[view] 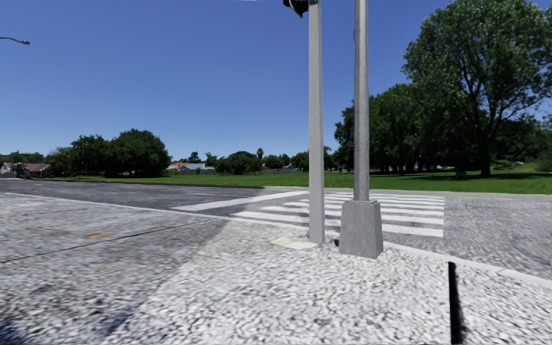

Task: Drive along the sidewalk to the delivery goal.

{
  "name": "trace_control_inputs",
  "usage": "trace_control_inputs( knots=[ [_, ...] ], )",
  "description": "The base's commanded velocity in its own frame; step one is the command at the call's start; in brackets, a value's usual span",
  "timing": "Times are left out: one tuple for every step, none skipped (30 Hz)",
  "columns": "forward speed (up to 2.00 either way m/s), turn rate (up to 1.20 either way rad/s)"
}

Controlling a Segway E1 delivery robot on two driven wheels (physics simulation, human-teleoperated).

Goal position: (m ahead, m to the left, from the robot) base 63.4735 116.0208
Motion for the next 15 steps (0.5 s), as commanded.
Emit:
trace_control_inputs(
  knots=[
    [1.53, 0.80],
    [1.53, 0.80],
    [1.59, 0.80],
    [1.70, 0.80],
    [2.00, 0.78],
    [2.00, 0.78],
    [2.00, 0.77],
    [2.00, 0.77],
    [2.00, 0.77],
    [2.00, 0.77],
    [2.00, 0.77],
    [2.00, 0.77],
    [2.00, 0.77],
    [2.00, 0.77],
    [2.00, 0.77]
  ],
)
